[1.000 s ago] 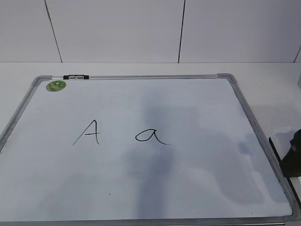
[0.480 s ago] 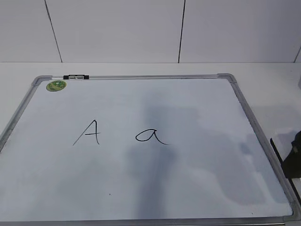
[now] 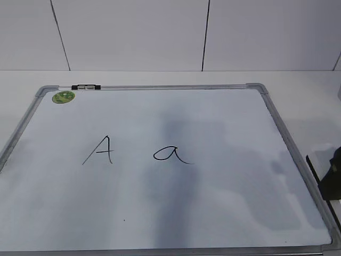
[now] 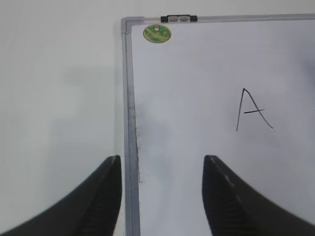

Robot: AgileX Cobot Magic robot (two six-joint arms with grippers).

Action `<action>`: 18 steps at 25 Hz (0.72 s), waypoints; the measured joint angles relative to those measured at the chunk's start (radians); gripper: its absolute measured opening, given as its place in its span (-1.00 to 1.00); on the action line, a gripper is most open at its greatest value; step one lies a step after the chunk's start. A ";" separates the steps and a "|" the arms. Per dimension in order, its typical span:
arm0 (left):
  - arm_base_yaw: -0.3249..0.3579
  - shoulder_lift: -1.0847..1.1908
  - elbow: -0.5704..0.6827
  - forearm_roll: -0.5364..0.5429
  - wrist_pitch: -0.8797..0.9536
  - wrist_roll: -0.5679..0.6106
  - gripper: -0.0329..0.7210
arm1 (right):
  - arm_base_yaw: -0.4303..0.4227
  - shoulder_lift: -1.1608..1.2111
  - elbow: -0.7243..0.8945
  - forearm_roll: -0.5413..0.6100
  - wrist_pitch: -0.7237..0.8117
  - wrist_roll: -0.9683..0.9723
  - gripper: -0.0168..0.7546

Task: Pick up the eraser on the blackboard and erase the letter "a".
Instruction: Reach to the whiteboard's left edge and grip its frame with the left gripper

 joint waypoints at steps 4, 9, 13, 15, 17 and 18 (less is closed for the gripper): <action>0.000 0.235 -0.123 0.000 0.015 0.000 0.26 | 0.000 0.000 0.000 0.000 -0.023 0.000 0.44; 0.000 0.489 -0.306 0.030 0.106 0.000 0.27 | 0.000 0.000 0.000 -0.002 -0.037 0.000 0.44; 0.000 0.653 -0.414 0.083 0.157 0.000 0.27 | 0.000 0.000 0.000 -0.002 -0.043 0.000 0.44; 0.003 0.723 -0.450 0.092 0.185 0.000 0.27 | 0.000 0.000 0.000 -0.002 -0.048 0.000 0.44; 0.014 0.793 -0.479 0.090 0.214 0.013 0.27 | 0.000 0.000 0.000 -0.002 -0.052 0.000 0.44; 0.023 0.819 -0.489 0.083 0.230 0.023 0.27 | 0.000 0.000 0.000 -0.002 -0.054 -0.002 0.44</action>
